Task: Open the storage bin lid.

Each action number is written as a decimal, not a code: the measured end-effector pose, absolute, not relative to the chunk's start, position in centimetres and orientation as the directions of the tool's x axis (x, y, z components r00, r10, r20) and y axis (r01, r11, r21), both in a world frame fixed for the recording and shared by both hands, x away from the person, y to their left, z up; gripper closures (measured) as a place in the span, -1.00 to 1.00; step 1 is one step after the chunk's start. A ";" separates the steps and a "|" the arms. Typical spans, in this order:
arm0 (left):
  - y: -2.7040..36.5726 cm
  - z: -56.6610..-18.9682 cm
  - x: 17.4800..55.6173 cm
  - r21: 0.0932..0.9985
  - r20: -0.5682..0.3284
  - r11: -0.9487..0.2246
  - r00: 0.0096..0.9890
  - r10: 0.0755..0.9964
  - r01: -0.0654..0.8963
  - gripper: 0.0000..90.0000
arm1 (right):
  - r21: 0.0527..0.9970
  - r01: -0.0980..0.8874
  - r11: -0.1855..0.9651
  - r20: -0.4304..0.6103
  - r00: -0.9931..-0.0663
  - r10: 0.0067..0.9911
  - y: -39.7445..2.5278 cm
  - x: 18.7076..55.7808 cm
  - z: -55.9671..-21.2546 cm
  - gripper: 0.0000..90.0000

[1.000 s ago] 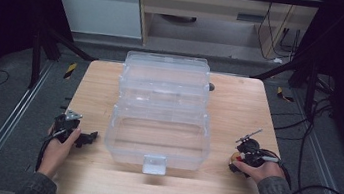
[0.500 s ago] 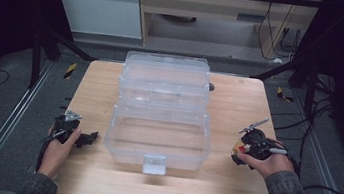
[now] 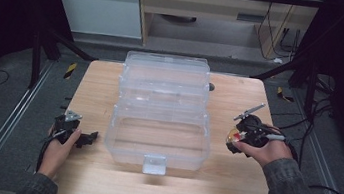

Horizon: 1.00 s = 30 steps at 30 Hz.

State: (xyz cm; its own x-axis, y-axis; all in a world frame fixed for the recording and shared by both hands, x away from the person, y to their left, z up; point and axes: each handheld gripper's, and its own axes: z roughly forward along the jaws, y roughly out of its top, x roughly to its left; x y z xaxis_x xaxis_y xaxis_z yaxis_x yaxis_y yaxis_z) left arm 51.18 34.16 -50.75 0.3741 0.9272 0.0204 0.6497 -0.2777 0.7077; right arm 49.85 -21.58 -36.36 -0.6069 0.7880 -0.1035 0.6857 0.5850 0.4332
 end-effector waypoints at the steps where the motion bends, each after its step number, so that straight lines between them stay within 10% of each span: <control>1: 34.2 -50.7 51.2 0.708 0.020 -0.277 0.374 0.927 0.649 -1.00 | 0.435 0.679 0.591 -0.106 -0.613 0.783 -21.4 49.9 -36.1 -0.54; 30: 34.2 -50.8 51.2 0.708 0.020 -0.278 0.375 0.927 0.650 -1.00 | 0.470 0.580 0.665 -0.124 -0.702 0.701 -16.0 50.2 -32.3 -0.54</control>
State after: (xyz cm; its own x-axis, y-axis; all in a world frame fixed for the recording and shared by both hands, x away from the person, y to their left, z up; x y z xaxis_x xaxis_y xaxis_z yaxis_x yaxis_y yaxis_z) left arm 51.17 34.15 -50.75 0.3749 0.9268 0.0196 0.6496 -0.2777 0.7078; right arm 50.17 -15.98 -32.25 -0.7025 0.7008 -0.1241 0.5803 0.6649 0.4702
